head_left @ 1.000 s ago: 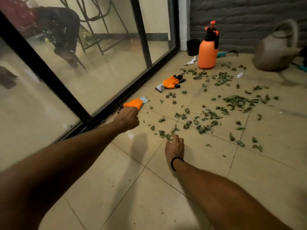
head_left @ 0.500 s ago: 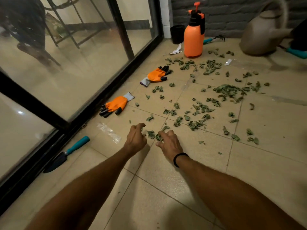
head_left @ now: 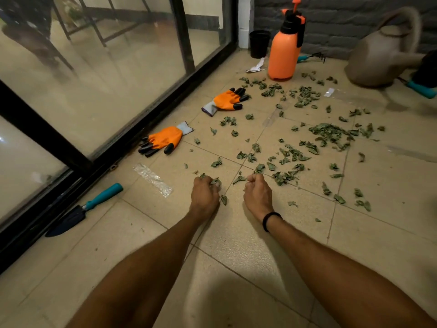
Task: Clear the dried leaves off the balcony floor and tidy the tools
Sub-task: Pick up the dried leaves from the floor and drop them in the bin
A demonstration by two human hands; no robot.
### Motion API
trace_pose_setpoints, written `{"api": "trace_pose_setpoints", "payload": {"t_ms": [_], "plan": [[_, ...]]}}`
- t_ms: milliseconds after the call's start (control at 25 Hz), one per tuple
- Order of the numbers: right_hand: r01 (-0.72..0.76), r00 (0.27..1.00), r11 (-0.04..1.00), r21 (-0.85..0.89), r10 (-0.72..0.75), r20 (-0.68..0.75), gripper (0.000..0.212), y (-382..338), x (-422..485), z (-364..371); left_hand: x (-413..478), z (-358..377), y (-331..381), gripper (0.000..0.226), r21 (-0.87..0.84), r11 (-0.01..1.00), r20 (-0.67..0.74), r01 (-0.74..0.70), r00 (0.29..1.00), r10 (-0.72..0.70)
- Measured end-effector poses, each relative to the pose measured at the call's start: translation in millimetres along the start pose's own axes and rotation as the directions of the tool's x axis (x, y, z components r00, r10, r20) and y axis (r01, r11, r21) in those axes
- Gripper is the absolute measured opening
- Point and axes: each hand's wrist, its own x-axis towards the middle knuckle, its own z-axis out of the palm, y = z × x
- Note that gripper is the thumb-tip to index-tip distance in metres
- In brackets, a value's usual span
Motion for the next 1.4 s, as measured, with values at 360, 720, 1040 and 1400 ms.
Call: {"api": "trace_pose_setpoints", "payload": {"t_ms": [360,720,1040,1400], "plan": [[0.021,0.997,0.931,-0.365,0.008,0.076,0.039,-7,-2,31,-15,-13,9,0.016,-0.807,0.421,0.132,0.415,0.821,-0.556],[0.038,0.997,0.912,-0.409,-0.062,-0.045,0.027,9,-7,17,-14,5,-2,0.029,-0.609,0.671,0.111,0.423,0.883,-0.456],[0.144,0.989,0.951,-0.273,-0.144,0.02,0.029,-11,10,15,-34,21,-13,0.055,0.23,0.951,0.217,-0.207,0.963,0.157],[-0.097,0.992,0.994,0.055,0.092,0.087,0.006,-14,20,29,-22,10,-7,0.025,-0.359,0.889,0.035,0.283,0.956,-0.29]]}}
